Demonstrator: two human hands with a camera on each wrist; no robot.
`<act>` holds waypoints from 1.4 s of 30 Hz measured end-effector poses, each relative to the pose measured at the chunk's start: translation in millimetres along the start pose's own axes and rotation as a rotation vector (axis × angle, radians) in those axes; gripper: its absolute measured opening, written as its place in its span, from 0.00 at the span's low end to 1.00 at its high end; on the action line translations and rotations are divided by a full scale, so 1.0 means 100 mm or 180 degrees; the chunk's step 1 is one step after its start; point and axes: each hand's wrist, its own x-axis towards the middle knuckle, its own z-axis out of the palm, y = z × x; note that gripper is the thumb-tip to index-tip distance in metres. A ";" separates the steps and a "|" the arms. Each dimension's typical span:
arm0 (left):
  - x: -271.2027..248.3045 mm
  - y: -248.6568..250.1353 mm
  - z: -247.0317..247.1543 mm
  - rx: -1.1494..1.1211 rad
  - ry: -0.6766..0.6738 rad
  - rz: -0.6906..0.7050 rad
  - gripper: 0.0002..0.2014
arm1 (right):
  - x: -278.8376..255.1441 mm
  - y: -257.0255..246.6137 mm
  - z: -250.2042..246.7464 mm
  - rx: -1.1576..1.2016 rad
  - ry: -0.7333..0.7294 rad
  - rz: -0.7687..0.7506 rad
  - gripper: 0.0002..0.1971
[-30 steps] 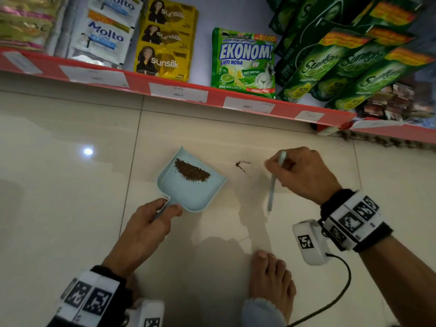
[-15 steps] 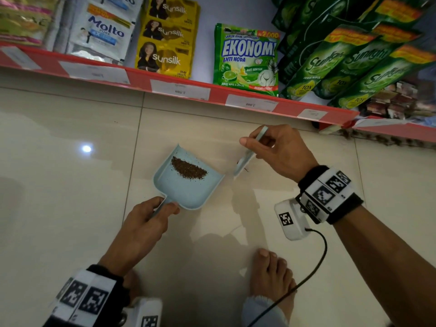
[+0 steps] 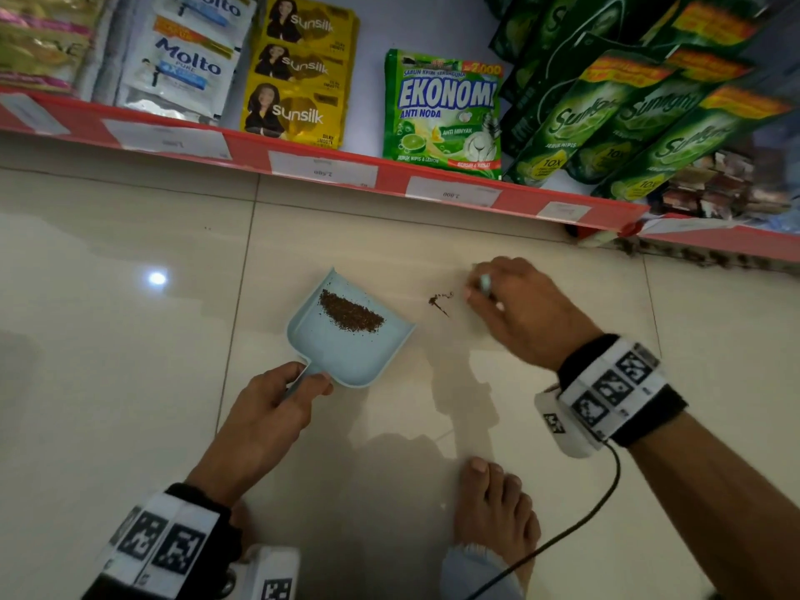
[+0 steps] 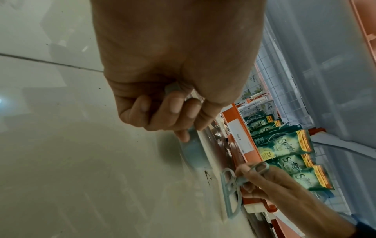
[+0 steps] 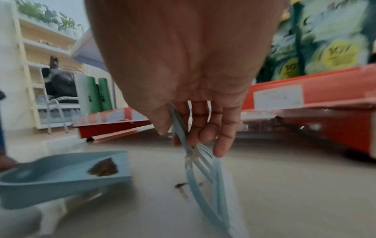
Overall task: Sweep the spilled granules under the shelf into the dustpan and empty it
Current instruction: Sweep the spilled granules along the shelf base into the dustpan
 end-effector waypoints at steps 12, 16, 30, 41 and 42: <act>0.03 0.07 0.33 0.0721 -0.0099 0.0045 0.13 | -0.05 0.21 -0.16 -0.0387 0.0767 0.0165 0.11; 0.07 0.15 0.44 0.0807 -0.0163 0.0020 0.15 | -0.13 0.16 0.00 -0.0466 0.0401 -0.0004 0.11; 0.11 0.21 0.64 0.1024 -0.0420 -0.0228 0.17 | -0.32 0.16 0.02 -0.0389 0.0885 0.0391 0.12; 0.15 0.37 0.62 0.1079 -0.0313 -0.0288 0.21 | -0.45 -0.17 0.16 0.0266 0.0903 -0.0015 0.13; 0.15 0.38 0.62 0.1043 -0.0294 -0.0289 0.21 | -0.43 -0.15 0.13 0.0146 0.1004 0.0068 0.13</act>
